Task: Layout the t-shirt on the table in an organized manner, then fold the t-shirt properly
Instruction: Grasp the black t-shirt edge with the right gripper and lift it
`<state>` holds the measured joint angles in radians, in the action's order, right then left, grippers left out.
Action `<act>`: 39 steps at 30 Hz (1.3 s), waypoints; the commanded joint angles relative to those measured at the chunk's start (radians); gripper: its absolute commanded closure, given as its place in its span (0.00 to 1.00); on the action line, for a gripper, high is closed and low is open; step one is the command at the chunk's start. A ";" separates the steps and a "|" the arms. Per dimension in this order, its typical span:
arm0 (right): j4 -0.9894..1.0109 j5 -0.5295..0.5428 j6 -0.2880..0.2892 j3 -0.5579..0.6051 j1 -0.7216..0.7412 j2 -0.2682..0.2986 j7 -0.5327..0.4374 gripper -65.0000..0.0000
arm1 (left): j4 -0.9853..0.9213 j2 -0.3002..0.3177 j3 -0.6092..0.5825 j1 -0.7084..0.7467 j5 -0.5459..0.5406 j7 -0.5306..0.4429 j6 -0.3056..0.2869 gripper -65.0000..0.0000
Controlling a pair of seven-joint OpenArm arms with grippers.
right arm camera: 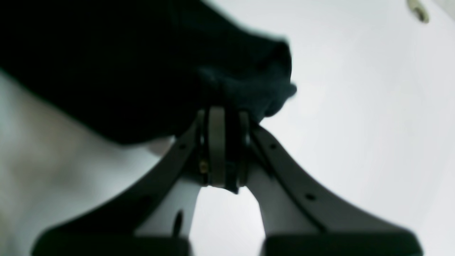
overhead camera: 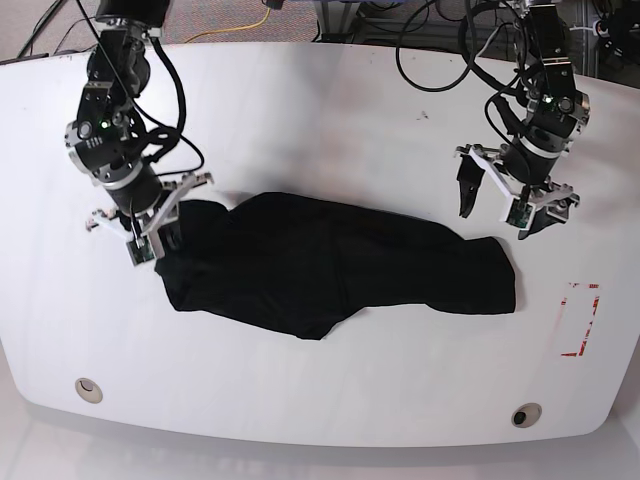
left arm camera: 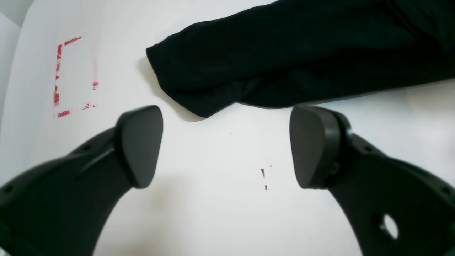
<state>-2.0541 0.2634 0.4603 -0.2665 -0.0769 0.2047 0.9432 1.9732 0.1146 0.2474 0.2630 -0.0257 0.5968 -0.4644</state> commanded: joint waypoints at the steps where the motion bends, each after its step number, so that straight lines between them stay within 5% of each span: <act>1: -0.008 0.009 -0.003 0.006 0.027 -0.016 -0.032 1.00 | 0.010 0.006 0.000 -0.008 -0.007 -0.023 0.003 0.19; 14: 0.219 0.005 -0.008 0.033 0.144 -0.172 -0.221 1.00 | -0.017 0.006 -0.014 -0.017 -0.011 -0.018 0.005 0.19; 32: 0.198 0.010 -0.005 0.029 0.060 -0.079 -0.199 1.00 | 0.013 0.005 -0.014 -0.002 -0.056 -0.015 0.004 0.17; 39: 0.220 -0.005 -0.004 0.038 0.100 -0.092 -0.195 1.00 | 0.023 0.014 -0.018 -0.001 -0.103 -0.023 0.005 0.17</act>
<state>-1.8229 0.2573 0.4522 -0.2279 0.0006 0.1104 0.7700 1.9739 0.1204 0.2287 0.2680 -0.1104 0.5964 -0.4641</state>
